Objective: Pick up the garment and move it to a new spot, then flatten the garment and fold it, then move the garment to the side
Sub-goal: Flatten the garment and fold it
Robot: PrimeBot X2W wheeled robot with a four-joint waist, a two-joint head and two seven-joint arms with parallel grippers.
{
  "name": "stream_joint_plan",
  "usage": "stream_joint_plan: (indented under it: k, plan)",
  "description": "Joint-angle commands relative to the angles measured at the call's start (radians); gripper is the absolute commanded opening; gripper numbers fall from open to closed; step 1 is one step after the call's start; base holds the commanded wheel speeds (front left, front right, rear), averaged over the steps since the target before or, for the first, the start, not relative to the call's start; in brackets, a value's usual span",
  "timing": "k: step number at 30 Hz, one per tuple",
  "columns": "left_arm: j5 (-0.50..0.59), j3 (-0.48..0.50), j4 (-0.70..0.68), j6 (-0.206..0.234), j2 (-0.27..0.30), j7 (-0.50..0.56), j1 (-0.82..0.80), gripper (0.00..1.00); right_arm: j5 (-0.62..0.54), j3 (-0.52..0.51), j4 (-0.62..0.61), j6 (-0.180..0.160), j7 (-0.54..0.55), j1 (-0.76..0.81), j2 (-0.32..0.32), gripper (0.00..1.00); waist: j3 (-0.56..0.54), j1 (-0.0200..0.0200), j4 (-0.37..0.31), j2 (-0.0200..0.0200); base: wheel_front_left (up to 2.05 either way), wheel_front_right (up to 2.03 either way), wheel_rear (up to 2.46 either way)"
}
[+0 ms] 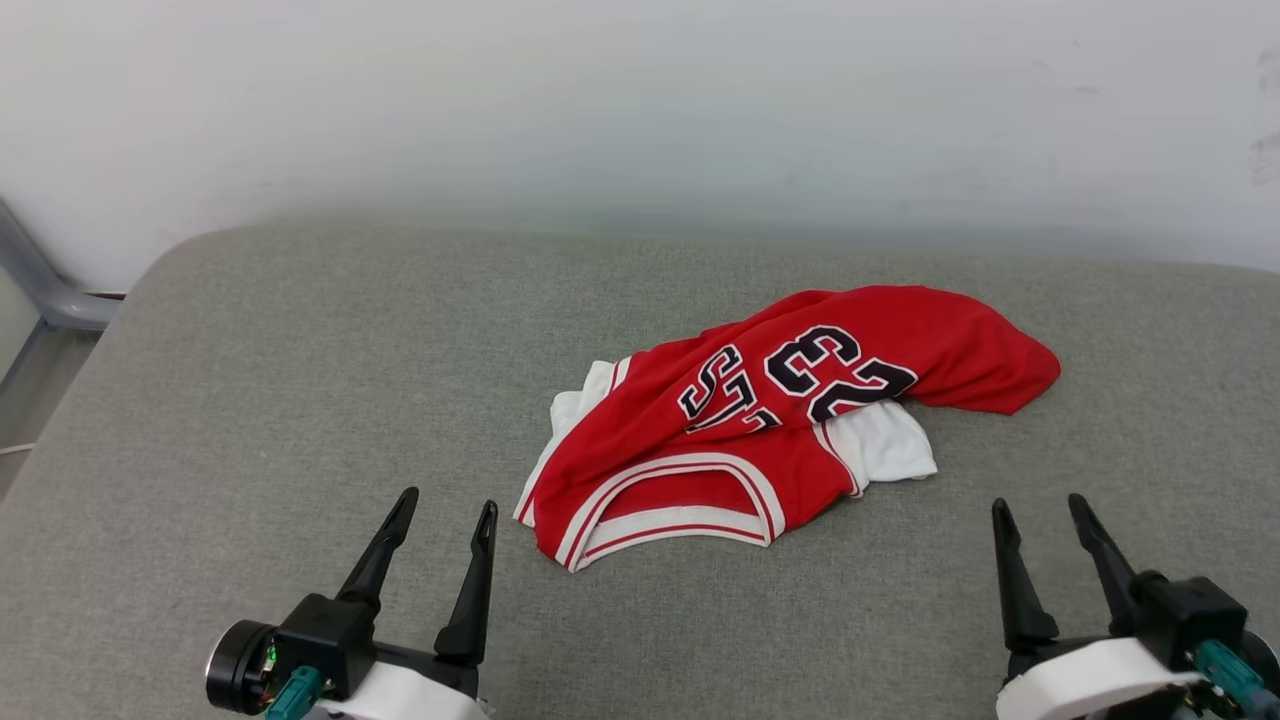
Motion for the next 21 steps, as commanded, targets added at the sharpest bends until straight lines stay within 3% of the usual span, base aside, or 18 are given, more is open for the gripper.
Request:
stream_joint_plan:
  k: [1,6,13,14,15,17,18,19,21]
  plan:
    - [0.009,0.002,0.001,-0.005,-0.006,-0.003,-0.015,1.0,0.0,0.005,0.013,-0.001,0.015,-0.023,0.002,1.0,0.011,0.0001,0.001,-0.0001,0.0,0.0,0.0]
    - [0.012,0.002,0.0,-0.008,-0.017,-0.003,-0.033,1.0,-0.01,0.058,0.003,-0.001,0.215,-0.101,-0.004,1.0,0.048,0.0001,0.008,-0.0001,0.0,0.0,0.0]
    - [0.009,-0.012,0.002,-0.01,-0.027,-0.003,-0.073,1.0,0.085,0.157,-0.029,-0.001,0.779,-0.266,-0.126,1.0,0.109,0.0001,0.039,-0.0001,0.0,0.0,0.0]
    - [0.009,-0.012,0.002,-0.01,-0.027,-0.003,-0.073,1.0,0.085,0.157,-0.029,-0.001,0.779,-0.266,-0.126,1.0,0.109,0.0001,0.039,-0.0001,0.0,0.0,0.0]
    - [0.007,-0.017,0.003,-0.01,-0.027,-0.003,-0.079,1.0,0.108,0.167,-0.03,-0.001,0.863,-0.29,-0.138,1.0,0.117,0.0001,0.047,-0.0001,0.0,0.0,0.0]
    - [-0.001,-0.03,0.006,-0.01,-0.029,-0.003,-0.104,1.0,0.166,0.201,-0.039,-0.001,1.139,-0.388,-0.204,1.0,0.15,0.0001,0.082,-0.0001,0.0,0.0,0.0]
    - [-0.001,-0.03,0.006,-0.01,-0.029,-0.003,-0.104,1.0,0.166,0.201,-0.039,-0.001,1.139,-0.388,-0.204,1.0,0.15,0.0001,0.082,-0.0001,0.0,0.0,0.0]
    - [-0.001,-0.04,0.009,-0.01,-0.031,-0.002,-0.115,1.0,0.167,0.216,-0.031,-0.001,1.227,-0.421,-0.23,1.0,0.165,0.0001,0.103,-0.0001,0.0,0.0,0.0]
    - [-0.003,-0.047,0.01,-0.01,-0.034,-0.003,-0.125,1.0,0.162,0.222,-0.026,-0.001,1.276,-0.462,-0.251,1.0,0.181,0.0001,0.125,-0.0001,0.0,0.0,0.0]
